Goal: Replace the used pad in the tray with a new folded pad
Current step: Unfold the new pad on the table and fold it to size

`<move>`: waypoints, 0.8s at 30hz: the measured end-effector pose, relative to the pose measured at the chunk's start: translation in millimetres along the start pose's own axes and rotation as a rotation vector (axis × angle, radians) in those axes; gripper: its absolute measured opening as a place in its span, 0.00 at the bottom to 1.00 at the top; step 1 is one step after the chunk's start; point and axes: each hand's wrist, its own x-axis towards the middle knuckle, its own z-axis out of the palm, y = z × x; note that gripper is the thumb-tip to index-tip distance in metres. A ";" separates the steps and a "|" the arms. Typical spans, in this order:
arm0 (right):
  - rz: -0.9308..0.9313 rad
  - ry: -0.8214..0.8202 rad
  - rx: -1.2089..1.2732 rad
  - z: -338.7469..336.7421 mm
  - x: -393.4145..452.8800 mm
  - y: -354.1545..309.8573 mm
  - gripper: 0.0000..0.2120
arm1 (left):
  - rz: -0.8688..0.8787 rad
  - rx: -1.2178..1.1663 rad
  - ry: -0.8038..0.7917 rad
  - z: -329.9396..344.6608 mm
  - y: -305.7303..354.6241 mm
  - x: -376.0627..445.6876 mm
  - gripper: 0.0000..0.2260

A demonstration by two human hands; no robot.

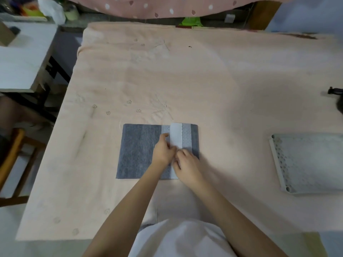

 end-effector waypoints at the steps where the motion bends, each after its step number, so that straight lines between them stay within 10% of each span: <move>1: -0.004 0.056 0.011 -0.3 -0.3 5.9 0.12 | 0.020 0.024 0.014 0.2 -2.1 -0.2 0.24; 5: -0.031 0.231 -0.039 -4.5 7.5 30.0 0.21 | 0.132 0.171 0.035 1.0 -10.2 -4.7 0.24; 16: -0.099 0.018 -0.463 9.8 40.1 59.6 0.28 | 0.509 0.733 0.392 15.0 -9.8 -8.0 0.11; 24: -0.148 0.049 -0.305 18.4 37.3 67.2 0.26 | 0.536 0.932 0.034 34.4 -15.5 10.3 0.27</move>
